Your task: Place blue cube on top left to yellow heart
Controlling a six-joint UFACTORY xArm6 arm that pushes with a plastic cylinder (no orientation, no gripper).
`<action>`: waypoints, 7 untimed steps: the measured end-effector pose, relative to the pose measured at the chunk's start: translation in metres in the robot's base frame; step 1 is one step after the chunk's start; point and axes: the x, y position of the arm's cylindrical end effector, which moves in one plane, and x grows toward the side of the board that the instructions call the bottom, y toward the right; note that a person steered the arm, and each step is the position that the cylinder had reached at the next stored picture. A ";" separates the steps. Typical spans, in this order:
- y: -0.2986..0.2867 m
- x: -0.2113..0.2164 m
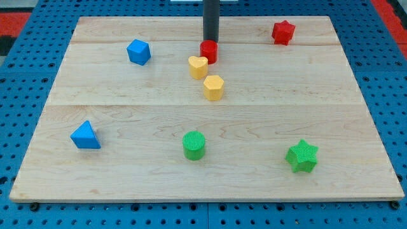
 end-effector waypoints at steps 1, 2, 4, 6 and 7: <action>0.011 0.012; 0.010 0.013; -0.077 -0.065; -0.141 -0.087; -0.163 -0.086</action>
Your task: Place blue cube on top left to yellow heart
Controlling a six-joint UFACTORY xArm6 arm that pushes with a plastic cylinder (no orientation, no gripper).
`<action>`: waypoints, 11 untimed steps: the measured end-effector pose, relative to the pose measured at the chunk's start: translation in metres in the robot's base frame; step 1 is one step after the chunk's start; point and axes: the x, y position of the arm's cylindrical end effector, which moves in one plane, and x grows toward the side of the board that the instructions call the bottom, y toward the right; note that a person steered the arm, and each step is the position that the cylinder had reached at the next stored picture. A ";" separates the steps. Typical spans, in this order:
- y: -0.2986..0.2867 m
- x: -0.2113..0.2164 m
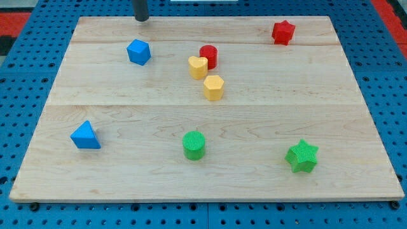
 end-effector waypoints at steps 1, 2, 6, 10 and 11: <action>-0.021 0.000; -0.100 0.005; -0.075 0.081; -0.041 0.133; 0.000 0.138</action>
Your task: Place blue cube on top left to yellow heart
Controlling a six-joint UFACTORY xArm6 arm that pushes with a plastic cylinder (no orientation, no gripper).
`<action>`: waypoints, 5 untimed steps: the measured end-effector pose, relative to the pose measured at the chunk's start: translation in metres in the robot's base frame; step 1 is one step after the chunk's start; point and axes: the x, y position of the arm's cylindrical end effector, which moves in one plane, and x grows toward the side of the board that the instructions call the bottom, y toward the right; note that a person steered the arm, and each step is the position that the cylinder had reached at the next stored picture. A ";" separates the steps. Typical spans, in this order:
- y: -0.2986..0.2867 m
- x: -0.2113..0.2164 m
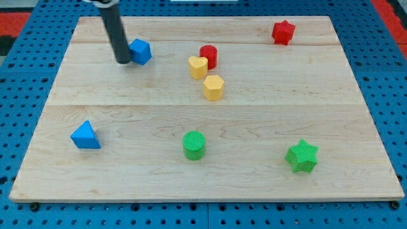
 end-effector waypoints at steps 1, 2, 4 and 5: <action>-0.020 -0.021; -0.072 -0.050; -0.064 -0.082; -0.039 -0.082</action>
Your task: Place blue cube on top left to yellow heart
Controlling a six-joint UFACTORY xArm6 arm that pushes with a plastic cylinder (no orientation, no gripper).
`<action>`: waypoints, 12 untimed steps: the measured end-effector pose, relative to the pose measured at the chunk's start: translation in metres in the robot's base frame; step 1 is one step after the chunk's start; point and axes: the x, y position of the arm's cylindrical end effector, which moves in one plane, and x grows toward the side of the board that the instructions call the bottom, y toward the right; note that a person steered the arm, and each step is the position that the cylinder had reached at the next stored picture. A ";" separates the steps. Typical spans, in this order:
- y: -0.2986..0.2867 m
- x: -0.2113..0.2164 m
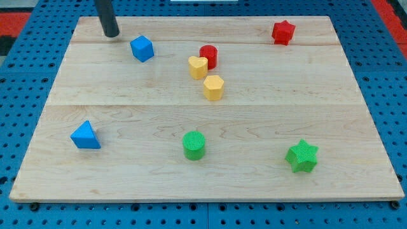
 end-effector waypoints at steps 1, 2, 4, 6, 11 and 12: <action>0.025 0.000; 0.024 0.000; 0.012 0.000; 0.008 0.010; 0.114 0.052; 0.139 0.056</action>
